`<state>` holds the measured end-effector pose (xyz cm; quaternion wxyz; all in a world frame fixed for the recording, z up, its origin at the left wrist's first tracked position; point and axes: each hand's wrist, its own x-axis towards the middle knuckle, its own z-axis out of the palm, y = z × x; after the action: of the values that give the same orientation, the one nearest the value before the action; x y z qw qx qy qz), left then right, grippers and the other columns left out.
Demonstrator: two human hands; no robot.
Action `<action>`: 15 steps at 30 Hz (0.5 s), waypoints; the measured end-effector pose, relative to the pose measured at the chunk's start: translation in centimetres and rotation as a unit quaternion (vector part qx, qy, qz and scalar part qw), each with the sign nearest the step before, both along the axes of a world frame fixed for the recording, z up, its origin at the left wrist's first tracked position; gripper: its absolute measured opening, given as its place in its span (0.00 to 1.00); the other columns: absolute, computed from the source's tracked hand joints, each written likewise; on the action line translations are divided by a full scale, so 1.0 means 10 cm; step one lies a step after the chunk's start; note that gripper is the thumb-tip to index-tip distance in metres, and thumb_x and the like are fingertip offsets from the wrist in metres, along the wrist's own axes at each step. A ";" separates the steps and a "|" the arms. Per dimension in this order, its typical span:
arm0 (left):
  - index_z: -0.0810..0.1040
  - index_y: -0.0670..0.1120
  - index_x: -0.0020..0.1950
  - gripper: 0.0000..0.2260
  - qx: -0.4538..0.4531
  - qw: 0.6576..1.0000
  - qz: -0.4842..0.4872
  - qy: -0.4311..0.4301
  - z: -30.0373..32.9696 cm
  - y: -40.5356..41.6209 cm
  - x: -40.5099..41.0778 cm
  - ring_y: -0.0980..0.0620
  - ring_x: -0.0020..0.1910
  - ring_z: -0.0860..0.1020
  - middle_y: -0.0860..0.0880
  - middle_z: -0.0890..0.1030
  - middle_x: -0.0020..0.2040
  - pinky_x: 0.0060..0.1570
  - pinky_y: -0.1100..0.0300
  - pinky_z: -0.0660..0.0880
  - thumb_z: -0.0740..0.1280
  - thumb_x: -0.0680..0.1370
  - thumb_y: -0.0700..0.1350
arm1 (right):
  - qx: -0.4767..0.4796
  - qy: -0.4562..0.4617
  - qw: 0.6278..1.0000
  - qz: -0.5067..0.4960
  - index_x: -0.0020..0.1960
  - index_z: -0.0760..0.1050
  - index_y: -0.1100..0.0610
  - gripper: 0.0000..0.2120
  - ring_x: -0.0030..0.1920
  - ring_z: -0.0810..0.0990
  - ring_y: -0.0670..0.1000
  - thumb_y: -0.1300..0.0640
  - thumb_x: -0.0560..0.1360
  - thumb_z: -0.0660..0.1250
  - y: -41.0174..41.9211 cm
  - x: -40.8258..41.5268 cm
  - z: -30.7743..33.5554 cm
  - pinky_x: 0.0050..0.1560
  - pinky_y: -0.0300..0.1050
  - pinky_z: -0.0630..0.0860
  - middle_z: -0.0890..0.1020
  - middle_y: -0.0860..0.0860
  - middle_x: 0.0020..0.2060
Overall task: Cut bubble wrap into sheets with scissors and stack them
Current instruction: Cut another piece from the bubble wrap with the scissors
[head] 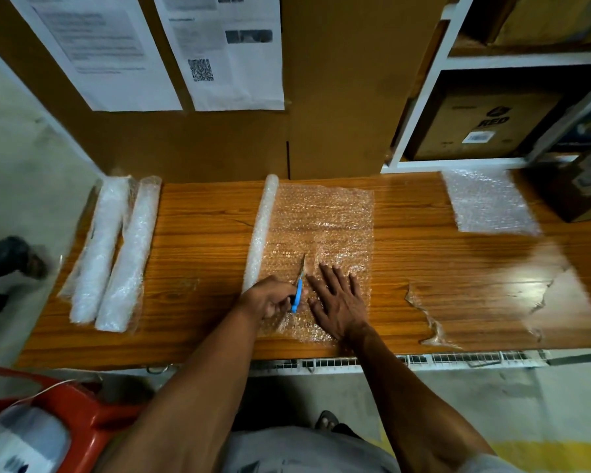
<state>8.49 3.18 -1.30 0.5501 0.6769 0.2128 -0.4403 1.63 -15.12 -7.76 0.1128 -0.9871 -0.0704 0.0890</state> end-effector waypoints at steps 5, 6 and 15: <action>0.81 0.37 0.51 0.04 -0.042 0.999 -0.009 0.022 0.11 0.00 0.02 0.51 0.31 0.84 0.40 0.85 0.41 0.21 0.69 0.71 0.72 0.80 0.38 | 0.003 -0.025 1.000 -0.014 0.82 0.57 0.43 0.27 0.82 0.57 0.59 0.37 0.84 0.49 0.03 0.08 0.05 0.80 0.65 0.56 0.59 0.51 0.83; 0.81 0.38 0.50 0.04 -0.046 0.999 -0.010 0.028 0.13 -0.01 0.03 0.52 0.29 0.84 0.40 0.84 0.41 0.21 0.69 0.71 0.72 0.80 0.38 | 0.000 -0.028 0.999 -0.014 0.82 0.57 0.43 0.28 0.81 0.58 0.59 0.36 0.84 0.49 0.02 0.10 0.06 0.79 0.65 0.58 0.60 0.52 0.82; 0.79 0.38 0.59 0.08 -0.046 0.998 -0.013 0.038 0.17 -0.05 0.06 0.49 0.37 0.87 0.39 0.85 0.46 0.23 0.67 0.75 0.65 0.84 0.41 | -0.030 0.007 0.999 0.007 0.85 0.43 0.40 0.36 0.84 0.38 0.59 0.27 0.81 0.43 -0.06 0.16 -0.05 0.81 0.69 0.39 0.39 0.50 0.85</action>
<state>9.14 2.73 0.38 0.5665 0.6363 0.2039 -0.4823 3.18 -15.67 -8.29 0.0828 -0.9889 -0.0733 0.0987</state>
